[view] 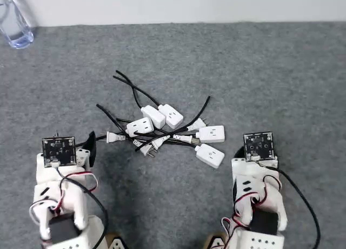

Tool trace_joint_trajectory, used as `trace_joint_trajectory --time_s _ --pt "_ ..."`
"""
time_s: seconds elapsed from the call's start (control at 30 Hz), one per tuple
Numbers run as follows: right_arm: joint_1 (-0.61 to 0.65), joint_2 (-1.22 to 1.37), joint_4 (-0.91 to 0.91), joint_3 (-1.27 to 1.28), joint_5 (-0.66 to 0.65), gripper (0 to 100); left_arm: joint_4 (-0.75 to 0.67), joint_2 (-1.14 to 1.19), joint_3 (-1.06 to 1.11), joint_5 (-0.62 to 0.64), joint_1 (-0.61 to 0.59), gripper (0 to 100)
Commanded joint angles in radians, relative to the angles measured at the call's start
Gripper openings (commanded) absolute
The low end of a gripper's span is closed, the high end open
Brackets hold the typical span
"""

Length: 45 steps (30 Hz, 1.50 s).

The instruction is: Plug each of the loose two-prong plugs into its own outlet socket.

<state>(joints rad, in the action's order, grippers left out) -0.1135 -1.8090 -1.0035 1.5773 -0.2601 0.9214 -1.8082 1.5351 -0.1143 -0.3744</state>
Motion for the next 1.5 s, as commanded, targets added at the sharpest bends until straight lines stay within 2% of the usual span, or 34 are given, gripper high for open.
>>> trace_joint_trajectory --time_s 0.0,0.13,0.2,0.3,0.4,0.5,0.6,0.7,0.8,0.93,1.07,1.17,1.3,1.47 --pt "0.008 -0.004 -0.125 -0.138 -0.009 19.1 0.292 -0.006 -0.291 -0.011 0.112 30" --pt "0.008 -0.002 -0.236 -0.230 -0.055 19.1 0.486 -0.005 -0.412 -0.117 0.295 30" --pt "0.008 -0.002 -0.257 -0.259 -0.107 19.1 0.509 0.006 -0.403 -0.147 0.339 30" --pt "0.007 -0.002 -0.257 -0.285 -0.175 19.1 0.503 0.110 -0.406 -0.149 0.341 30" --pt "0.008 -0.002 -0.226 -0.288 -0.213 19.1 0.466 0.318 -0.460 -0.147 0.341 30" --pt "0.008 -0.002 -0.174 -0.287 -0.216 19.1 0.410 0.585 -0.579 -0.084 0.342 30" --pt "0.064 -0.001 -0.128 -0.285 -0.216 19.0 0.381 0.875 -0.759 -0.040 0.348 30" --pt "0.134 0.012 -0.093 -0.281 -0.215 18.7 0.402 1.162 -0.947 -0.046 0.374 30" --pt "0.185 0.068 -0.064 -0.273 -0.178 18.7 0.428 1.410 -1.098 -0.183 0.399 30" --pt "0.197 0.156 0.021 -0.193 -0.140 19.0 0.316 1.634 -1.204 -0.382 0.351 30" --pt "0.196 0.193 0.122 -0.068 -0.141 19.0 0.296 1.717 -1.208 -0.499 0.350 30" --pt "0.196 0.183 0.199 0.018 -0.143 19.0 0.336 1.715 -1.210 -0.506 0.377 30" --pt "0.203 0.163 0.265 0.087 -0.144 18.9 0.313 1.723 -1.208 -0.516 0.404 30" --pt "0.203 0.145 0.278 0.112 -0.144 19.0 0.244 1.715 -1.145 -0.628 0.493 30"
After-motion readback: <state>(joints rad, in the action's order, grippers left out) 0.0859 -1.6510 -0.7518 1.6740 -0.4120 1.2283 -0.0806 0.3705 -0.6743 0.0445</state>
